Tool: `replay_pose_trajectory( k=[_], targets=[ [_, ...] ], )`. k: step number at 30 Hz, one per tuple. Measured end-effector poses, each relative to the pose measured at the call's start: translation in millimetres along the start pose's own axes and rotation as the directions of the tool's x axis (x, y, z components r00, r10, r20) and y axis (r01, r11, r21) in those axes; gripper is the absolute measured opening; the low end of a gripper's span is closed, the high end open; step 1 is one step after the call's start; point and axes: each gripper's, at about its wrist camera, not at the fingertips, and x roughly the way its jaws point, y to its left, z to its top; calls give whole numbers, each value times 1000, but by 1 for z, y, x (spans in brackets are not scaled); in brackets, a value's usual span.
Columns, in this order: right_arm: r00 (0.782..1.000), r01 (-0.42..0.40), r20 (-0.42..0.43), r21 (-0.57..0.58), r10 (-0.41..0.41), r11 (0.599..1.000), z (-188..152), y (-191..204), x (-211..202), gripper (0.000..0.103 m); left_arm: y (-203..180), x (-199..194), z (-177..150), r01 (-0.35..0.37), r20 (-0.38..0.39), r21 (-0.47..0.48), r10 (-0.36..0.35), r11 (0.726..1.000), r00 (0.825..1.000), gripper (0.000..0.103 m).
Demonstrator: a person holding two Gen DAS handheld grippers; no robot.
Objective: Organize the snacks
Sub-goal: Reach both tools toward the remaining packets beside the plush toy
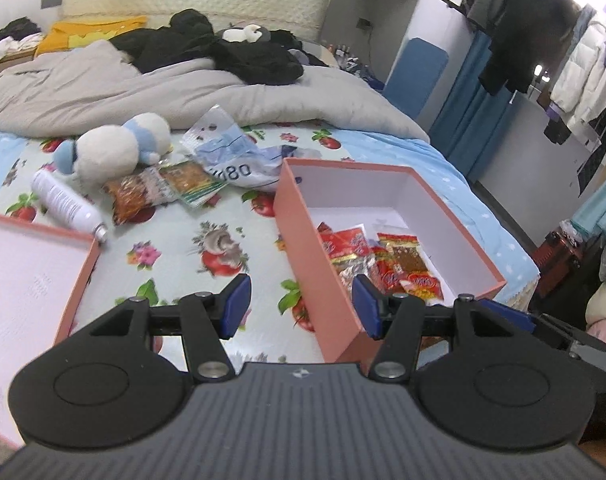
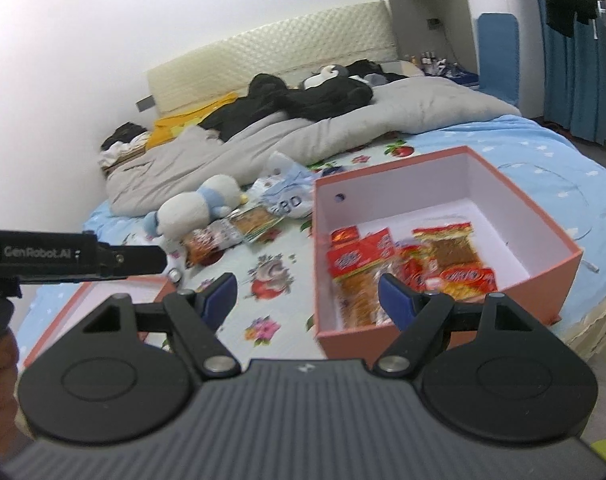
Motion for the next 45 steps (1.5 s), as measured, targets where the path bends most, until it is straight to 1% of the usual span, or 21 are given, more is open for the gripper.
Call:
replay_pose_trajectory(
  k=[7,11,15,18,21,24,27,31,34,36,39,42,43,45],
  targets=[
    [999,-42,-25,-45,41,998,-22,19,-4,79,19,-13,-29,-31,-19,-38,30,999,999,62],
    [997,-63,-37,-33,62,997,-25,22,1,79,33,-14,-37,-47,-28,-86,45,995,999,62],
    [997,-67,-43,-44,65,997,-23,26,10,79,47,-6,-31,-70,-36,-104,67,992,997,62],
    [997,-68,-52,-52,66,996,-22,29,19,79,54,6,-23,-80,-40,-99,77,992,996,63],
    [996,-68,-61,-59,65,996,-21,32,32,79,63,20,-17,-88,-50,-116,83,989,995,65],
    [995,-70,-74,-64,65,996,-18,36,47,79,72,34,-11,-93,-63,-127,86,988,994,66],
    [994,-76,-85,-78,69,994,-13,42,65,79,84,45,-5,-98,-64,-133,90,986,994,70],
    [993,-88,-91,-106,79,990,-6,52,91,79,107,62,7,-114,-69,-158,104,981,992,75],
    [991,-90,-104,-104,80,990,-1,57,114,79,128,83,18,-131,-80,-167,119,977,990,76],
    [990,-92,-111,-93,82,991,2,61,133,79,142,99,27,-140,-92,-158,127,977,988,76],
    [990,-95,-115,-64,87,993,10,66,163,79,162,125,41,-156,-113,-117,143,981,983,77],
    [988,-101,-116,-31,97,994,22,68,199,79,182,155,57,-143,-123,-34,138,989,983,77],
    [990,-97,-105,-33,93,995,26,70,211,79,188,167,63,-140,-126,-1,139,990,982,77],
    [991,-89,-102,-35,85,995,34,73,238,79,200,189,73,-141,-130,53,147,989,981,82]
  ],
)
